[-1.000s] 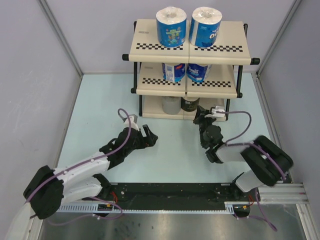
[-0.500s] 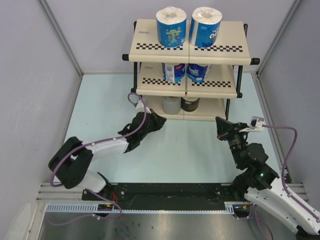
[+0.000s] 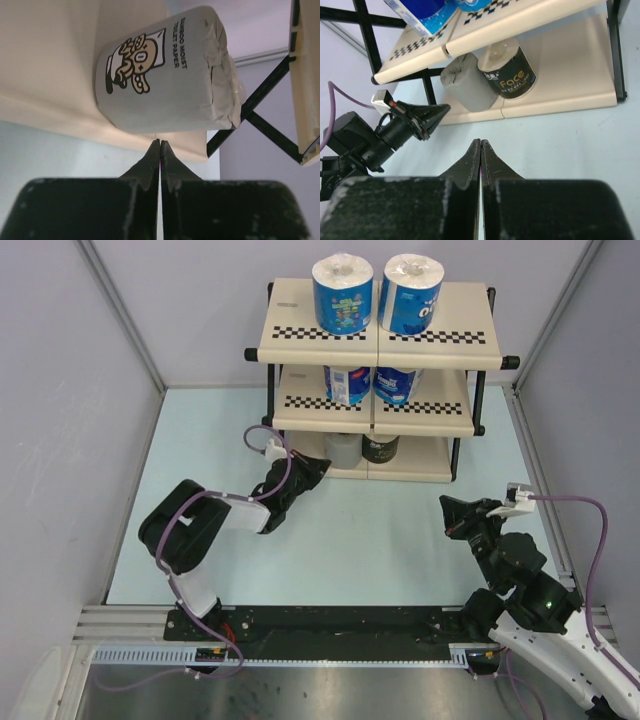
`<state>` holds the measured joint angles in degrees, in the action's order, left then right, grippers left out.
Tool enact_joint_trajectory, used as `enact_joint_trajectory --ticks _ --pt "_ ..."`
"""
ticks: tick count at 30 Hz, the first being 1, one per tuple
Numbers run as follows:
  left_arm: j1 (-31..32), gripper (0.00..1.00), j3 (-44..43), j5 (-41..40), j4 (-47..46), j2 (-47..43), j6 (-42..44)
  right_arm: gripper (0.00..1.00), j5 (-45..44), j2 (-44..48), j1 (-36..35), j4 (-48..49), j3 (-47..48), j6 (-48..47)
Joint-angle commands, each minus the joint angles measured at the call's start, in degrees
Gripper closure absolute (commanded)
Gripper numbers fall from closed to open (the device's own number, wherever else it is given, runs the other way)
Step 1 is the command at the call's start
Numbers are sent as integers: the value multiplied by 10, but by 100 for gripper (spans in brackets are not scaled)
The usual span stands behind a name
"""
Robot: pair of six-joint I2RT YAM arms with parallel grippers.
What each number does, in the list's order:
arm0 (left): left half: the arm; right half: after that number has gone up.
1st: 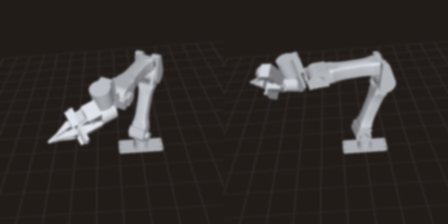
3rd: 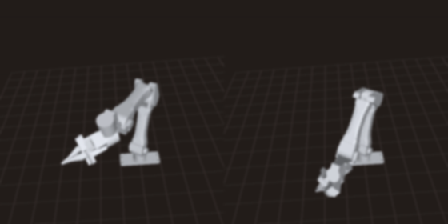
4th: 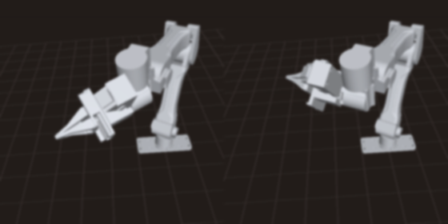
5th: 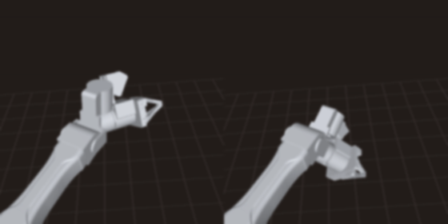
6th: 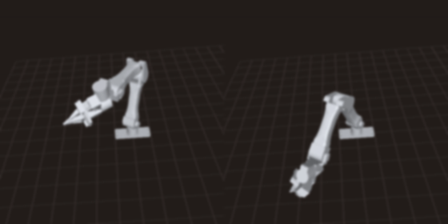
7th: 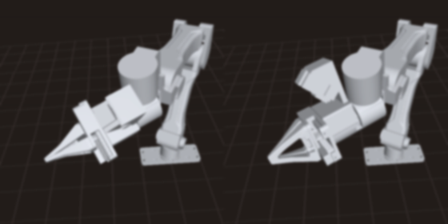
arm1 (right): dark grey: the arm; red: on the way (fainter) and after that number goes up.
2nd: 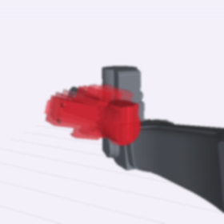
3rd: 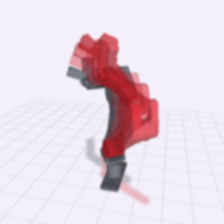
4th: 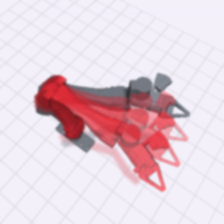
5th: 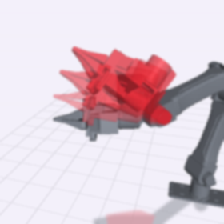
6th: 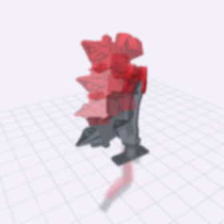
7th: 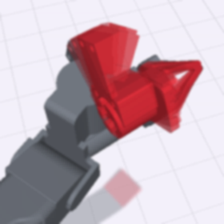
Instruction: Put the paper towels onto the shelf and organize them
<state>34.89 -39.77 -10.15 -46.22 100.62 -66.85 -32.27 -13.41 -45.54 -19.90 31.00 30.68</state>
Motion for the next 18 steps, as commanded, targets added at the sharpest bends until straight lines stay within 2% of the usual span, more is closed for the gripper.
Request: enact_joint_trajectory --ticks 1,8,18 --pt "-16 100 -29 -10 -66 14 -25 100 -6 4 -3 -36 19 13" --pt "-20 100 -99 5 -34 55 14 98 4 16 -3 -34 18 3" --pt "-22 100 -141 10 -27 90 19 98 8 32 -2 -54 13 17"
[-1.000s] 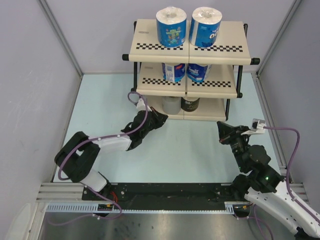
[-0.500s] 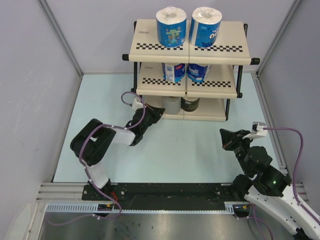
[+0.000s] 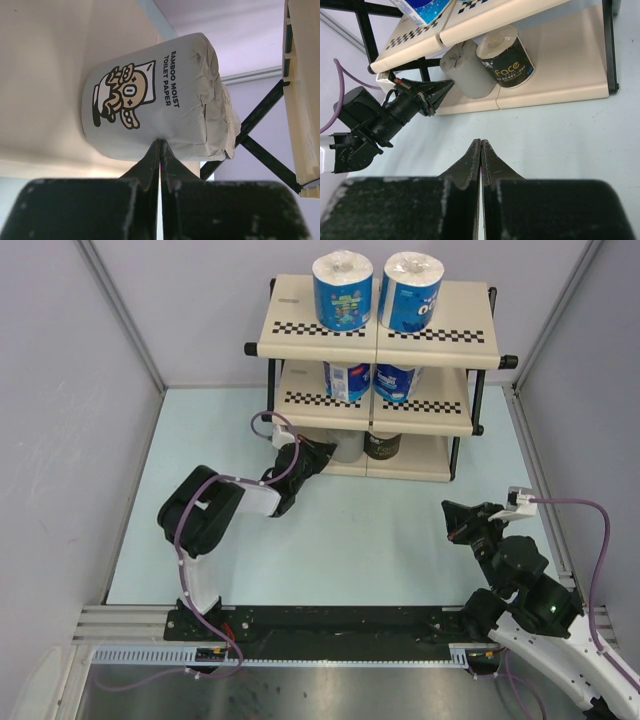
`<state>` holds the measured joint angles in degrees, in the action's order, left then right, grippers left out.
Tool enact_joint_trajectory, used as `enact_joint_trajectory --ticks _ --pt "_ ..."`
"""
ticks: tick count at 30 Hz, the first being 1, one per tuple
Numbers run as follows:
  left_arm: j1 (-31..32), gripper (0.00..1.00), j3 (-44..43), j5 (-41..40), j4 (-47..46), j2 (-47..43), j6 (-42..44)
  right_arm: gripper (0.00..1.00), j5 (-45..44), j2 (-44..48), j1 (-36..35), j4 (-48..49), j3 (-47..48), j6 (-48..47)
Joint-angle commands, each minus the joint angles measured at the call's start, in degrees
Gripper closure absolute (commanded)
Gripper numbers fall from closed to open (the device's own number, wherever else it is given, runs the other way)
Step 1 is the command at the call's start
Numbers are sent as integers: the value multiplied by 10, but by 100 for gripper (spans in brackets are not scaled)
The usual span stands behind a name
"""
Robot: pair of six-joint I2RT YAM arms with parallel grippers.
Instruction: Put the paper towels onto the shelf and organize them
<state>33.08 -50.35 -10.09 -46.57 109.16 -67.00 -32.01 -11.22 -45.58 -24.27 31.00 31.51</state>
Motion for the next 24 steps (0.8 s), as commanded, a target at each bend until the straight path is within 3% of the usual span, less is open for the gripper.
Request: enact_joint_trajectory --ticks 1,6,15,24 --pt "-4 100 -36 12 -23 9 20 98 7 10 -2 -13 13 9" --pt "-4 100 -39 30 -41 25 8 98 5 18 0 -23 13 11" --pt "-4 100 -14 66 -180 61 -58 98 4 40 -1 -31 13 17" --pt "-6 100 99 49 -181 -44 -45 95 3 55 0 -36 13 20"
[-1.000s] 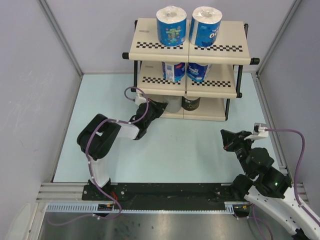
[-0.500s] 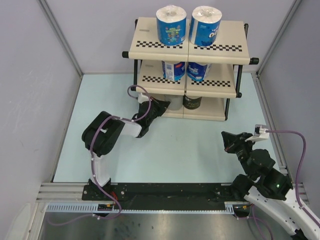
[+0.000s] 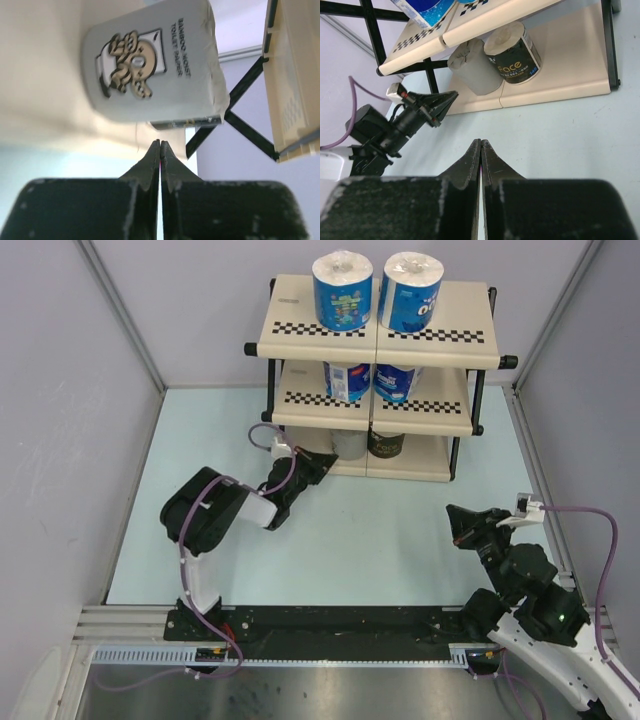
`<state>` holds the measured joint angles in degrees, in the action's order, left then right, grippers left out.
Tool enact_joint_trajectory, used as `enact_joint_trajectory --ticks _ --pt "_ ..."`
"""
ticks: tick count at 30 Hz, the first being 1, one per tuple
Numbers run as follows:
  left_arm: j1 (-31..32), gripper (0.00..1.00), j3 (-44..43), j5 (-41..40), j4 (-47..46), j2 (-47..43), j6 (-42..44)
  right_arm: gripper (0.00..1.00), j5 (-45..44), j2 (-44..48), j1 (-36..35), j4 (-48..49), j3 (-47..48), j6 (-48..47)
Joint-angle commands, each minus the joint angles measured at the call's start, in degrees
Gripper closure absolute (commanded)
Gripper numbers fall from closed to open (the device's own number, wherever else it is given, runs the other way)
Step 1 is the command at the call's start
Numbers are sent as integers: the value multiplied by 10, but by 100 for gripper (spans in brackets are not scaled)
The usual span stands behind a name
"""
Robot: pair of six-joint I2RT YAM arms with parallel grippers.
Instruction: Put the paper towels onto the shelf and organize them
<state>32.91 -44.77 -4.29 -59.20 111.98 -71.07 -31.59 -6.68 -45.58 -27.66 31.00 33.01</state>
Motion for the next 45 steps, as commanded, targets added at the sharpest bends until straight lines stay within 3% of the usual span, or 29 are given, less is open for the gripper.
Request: enact_joint_trajectory --ticks 1,4,5,12,15,17,19,20,25,26,27,30,35,45 --pt "-5 100 70 -9 -49 -103 -3 95 0 9 0 -1 13 4" --pt "-5 100 121 2 -9 -167 6 90 7 11 -1 3 13 0" --pt "-4 100 131 8 12 -184 6 84 10 11 0 6 14 -2" --pt "-3 93 191 35 322 -396 92 64 50 11 0 8 13 -9" --pt "-2 79 197 18 457 -514 138 50 56 11 0 2 13 -10" --pt "-2 61 202 -2 541 -606 159 40 62 11 0 -5 14 -5" --pt "-2 42 205 -16 588 -663 167 34 58 8 0 -23 14 12" --pt "-2 36 204 -25 644 -717 173 32 52 6 0 -30 14 18" --pt "-3 1 179 -29 774 -824 196 22 27 -18 1 -58 13 49" --pt "-3 0 175 -27 815 -834 202 18 24 -27 1 -57 14 52" --pt "-3 0 167 -30 835 -856 204 8 24 -31 1 -57 13 57" --pt "-3 0 159 -46 906 -883 205 2 10 -43 1 -67 14 92" --pt "-3 0 132 -100 996 -906 202 0 -64 -64 1 -131 14 230" --pt "-3 0 81 -121 1035 -907 236 0 -61 -77 1 -183 14 273"
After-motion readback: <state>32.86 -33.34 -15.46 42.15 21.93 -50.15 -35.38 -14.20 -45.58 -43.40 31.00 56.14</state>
